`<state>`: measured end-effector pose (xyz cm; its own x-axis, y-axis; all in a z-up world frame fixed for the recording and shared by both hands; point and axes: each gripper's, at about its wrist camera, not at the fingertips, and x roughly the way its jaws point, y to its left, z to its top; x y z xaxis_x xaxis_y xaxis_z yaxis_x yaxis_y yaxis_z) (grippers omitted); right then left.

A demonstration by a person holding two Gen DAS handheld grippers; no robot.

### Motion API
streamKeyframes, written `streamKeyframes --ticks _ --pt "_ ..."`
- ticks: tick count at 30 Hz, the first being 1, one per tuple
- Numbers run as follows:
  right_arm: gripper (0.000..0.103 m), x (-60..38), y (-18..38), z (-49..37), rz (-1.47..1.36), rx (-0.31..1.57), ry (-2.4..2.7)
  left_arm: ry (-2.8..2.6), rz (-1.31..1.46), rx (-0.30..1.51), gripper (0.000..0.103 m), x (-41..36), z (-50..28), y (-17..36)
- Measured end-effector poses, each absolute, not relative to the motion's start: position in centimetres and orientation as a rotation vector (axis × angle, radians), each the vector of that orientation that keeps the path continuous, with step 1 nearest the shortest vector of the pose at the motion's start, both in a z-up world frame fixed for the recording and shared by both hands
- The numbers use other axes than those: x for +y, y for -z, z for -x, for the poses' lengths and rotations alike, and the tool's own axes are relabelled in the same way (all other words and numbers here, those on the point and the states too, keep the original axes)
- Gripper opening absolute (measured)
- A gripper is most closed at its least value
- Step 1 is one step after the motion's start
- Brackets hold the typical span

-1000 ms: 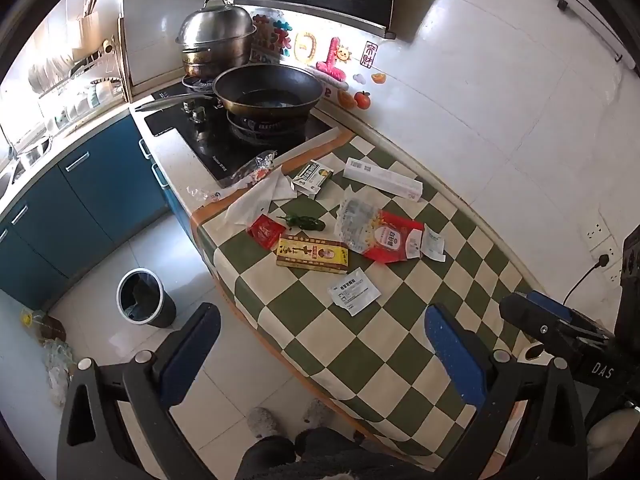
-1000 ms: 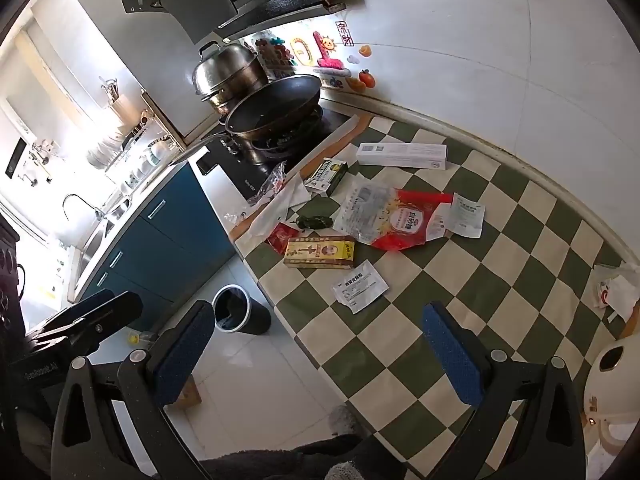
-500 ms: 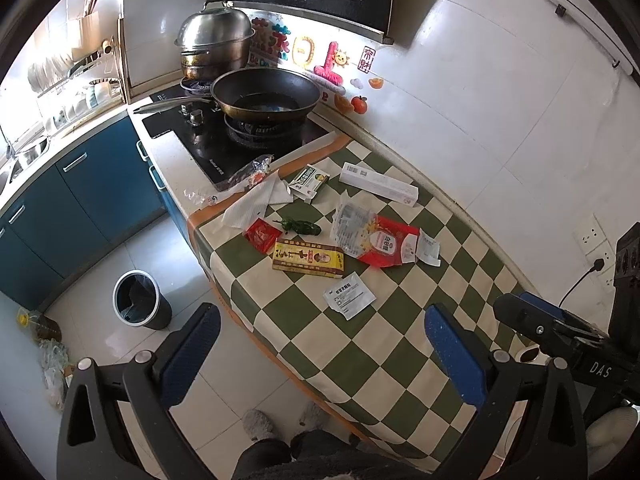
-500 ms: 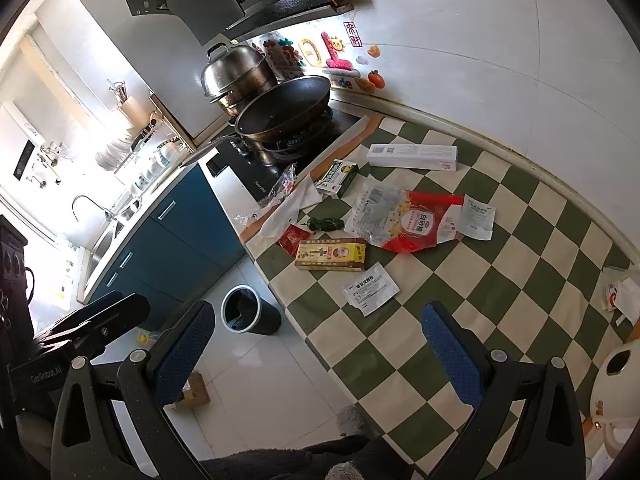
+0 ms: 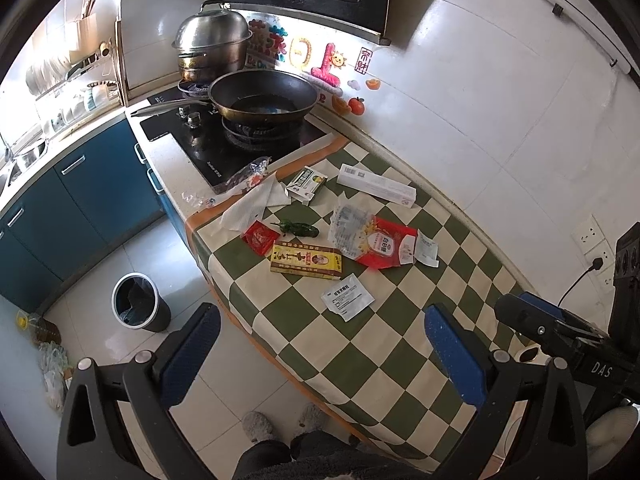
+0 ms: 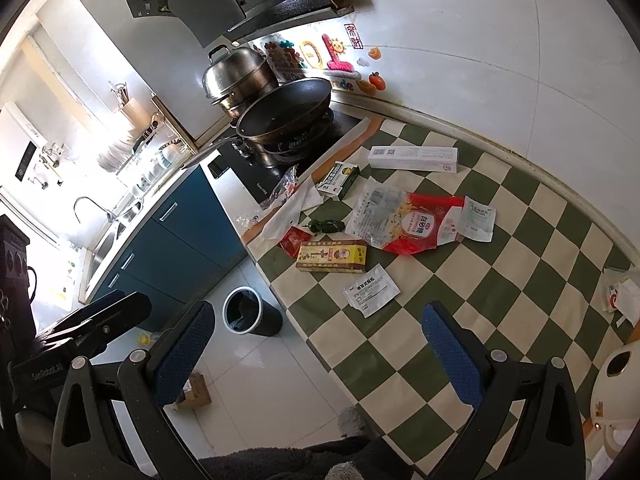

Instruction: Collect trash

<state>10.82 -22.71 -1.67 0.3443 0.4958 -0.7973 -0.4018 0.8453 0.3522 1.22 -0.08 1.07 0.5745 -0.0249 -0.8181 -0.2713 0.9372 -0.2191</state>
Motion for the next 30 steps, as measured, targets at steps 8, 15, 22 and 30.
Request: streamKeyframes --ticks 8,15,22,30 --pt "0.103 -22.75 1.44 -10.94 -0.099 1.073 -0.592 -0.145 0.342 0.955 0.103 -0.34 -1.36 -1.06" --pt "0.103 -22.69 1.39 -10.88 -0.100 1.073 -0.595 -0.142 0.344 0.954 0.103 -0.52 -1.45 -1.31" --pt "0.103 -22.64 1.37 -10.73 -0.102 1.075 -0.597 -0.140 0.347 0.956 0.103 -0.47 -1.26 -1.34" --pt "0.103 -22.26 1.53 -10.38 -0.104 1.077 -0.605 -0.140 0.353 0.957 0.103 -0.04 -0.70 -1.35"
